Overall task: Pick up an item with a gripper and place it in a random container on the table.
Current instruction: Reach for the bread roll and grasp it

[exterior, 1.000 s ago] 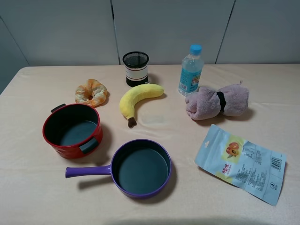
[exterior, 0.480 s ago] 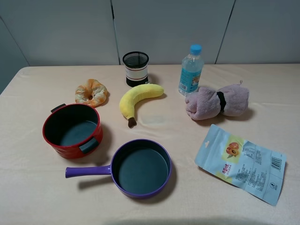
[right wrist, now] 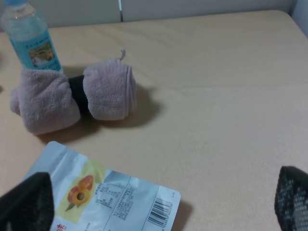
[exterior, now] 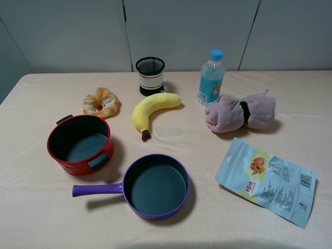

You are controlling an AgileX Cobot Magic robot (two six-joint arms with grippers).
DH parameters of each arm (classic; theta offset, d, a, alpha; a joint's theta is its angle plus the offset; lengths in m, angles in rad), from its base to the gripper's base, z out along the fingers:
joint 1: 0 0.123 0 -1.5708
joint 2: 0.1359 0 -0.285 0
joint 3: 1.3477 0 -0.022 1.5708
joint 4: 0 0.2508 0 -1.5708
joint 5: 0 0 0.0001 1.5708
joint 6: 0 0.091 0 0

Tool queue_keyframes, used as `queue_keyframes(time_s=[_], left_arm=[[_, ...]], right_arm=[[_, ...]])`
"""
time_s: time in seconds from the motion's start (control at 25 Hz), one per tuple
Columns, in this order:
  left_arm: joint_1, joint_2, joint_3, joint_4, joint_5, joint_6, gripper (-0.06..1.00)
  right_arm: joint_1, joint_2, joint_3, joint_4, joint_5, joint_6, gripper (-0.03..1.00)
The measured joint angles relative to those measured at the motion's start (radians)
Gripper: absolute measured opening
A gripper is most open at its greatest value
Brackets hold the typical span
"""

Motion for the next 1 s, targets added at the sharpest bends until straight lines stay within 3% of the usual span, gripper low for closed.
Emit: queue_keyframes(time_s=[0.24,0.68,1.0], left_arm=[[0.0,0.063,-0.039,0.0,0.014,0.0,0.87],[0.0,0.383,-0.168,0.0,-0.012,0.0,0.87],[0.0,0.632,-0.273,-0.003,-0.048,0.068,0.87]], right_arm=[[0.0,0.0,0.0,0.0,0.0,0.0,0.69],[0.0,-0.001,0.0,0.0,0.0,0.0,0.69],[0.0,-0.001,0.0,0.0,0.0,0.0,0.69]])
